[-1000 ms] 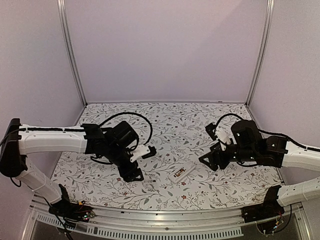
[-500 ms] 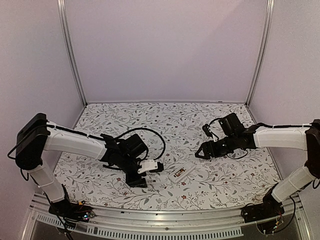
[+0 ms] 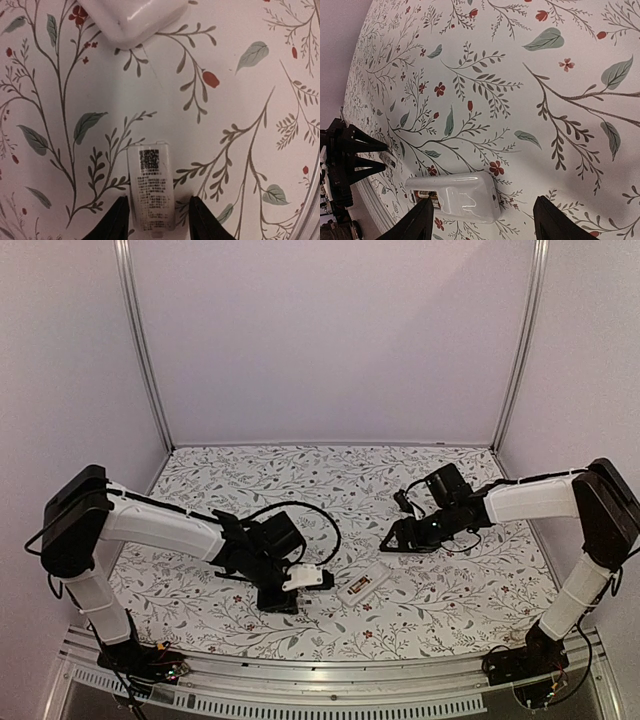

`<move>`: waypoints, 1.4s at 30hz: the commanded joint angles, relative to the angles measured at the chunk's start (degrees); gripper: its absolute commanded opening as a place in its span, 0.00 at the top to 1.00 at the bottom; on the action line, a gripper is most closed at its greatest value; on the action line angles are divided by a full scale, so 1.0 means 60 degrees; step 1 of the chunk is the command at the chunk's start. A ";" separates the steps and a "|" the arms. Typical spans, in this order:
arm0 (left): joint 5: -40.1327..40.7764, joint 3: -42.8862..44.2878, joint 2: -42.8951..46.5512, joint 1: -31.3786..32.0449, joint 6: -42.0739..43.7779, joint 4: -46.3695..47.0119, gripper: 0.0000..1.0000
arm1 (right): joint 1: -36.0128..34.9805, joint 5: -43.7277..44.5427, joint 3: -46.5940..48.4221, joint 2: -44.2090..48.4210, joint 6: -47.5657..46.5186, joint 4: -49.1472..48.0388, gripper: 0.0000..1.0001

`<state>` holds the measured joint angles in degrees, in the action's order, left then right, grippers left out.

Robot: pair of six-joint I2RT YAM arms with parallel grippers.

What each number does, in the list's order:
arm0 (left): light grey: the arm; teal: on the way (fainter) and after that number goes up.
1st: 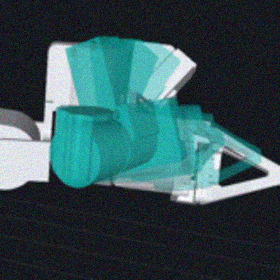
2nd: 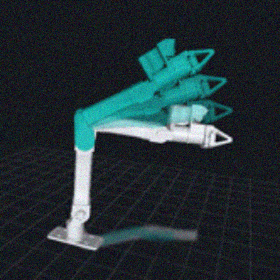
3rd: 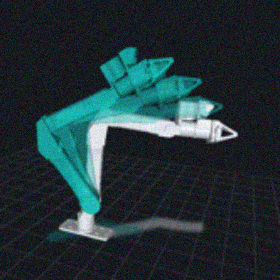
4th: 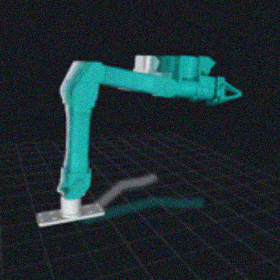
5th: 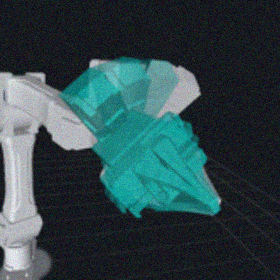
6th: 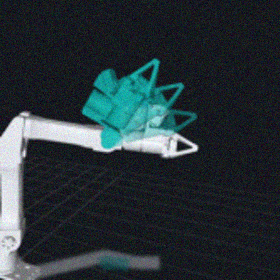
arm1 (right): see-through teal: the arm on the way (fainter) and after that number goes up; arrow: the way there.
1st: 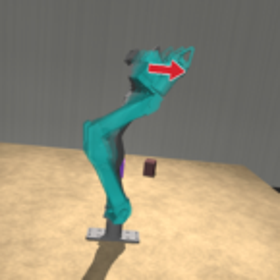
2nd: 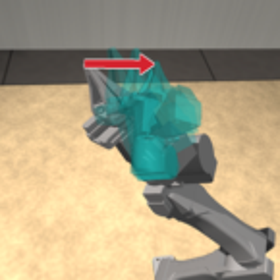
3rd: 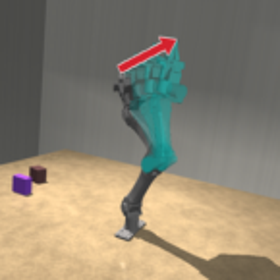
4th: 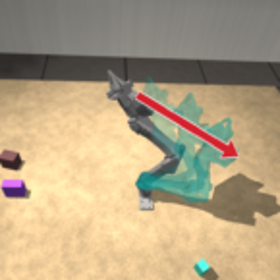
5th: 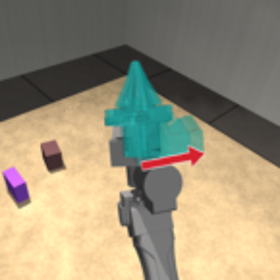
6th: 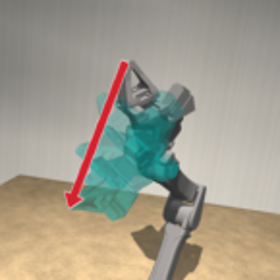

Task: Load the batteries into the remote control
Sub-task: Pick up the battery cover from the center of the board.

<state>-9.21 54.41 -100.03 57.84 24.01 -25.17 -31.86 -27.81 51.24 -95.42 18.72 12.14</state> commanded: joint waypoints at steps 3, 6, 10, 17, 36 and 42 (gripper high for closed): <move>0.0317 0.0477 -0.0494 0.0143 0.0016 -0.0288 0.63 | 0.0112 -0.0583 0.0321 -0.0518 0.0118 -0.0134 0.31; 0.0456 0.0585 -0.0643 0.0186 0.0005 -0.0372 0.65 | 0.0111 -0.0633 0.0307 -0.0576 0.0121 -0.0174 0.31; 0.1131 0.0670 -0.0842 0.0360 0.0182 -0.0735 0.65 | 0.0132 -0.0814 0.0307 -0.0633 0.0132 -0.0165 0.31; 0.1506 0.0703 -0.0789 0.0454 0.0100 -0.1406 0.61 | 0.0173 -0.1050 0.0293 -0.0728 0.0076 -0.0161 0.32; 0.0825 0.1295 -0.0755 0.0211 -0.0752 -0.1997 0.78 | 0.0183 -0.1922 0.0204 -0.1217 0.0154 -0.0168 0.40; 0.0928 0.1594 -0.0585 0.0280 -0.1465 -0.1781 0.83 | 0.0068 -0.2075 0.0102 -0.1262 0.0154 -0.0178 0.43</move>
<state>-4.25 62.08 -103.59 59.35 19.03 -35.86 -31.11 -38.83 52.23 -101.75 19.73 11.51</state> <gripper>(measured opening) 0.238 0.577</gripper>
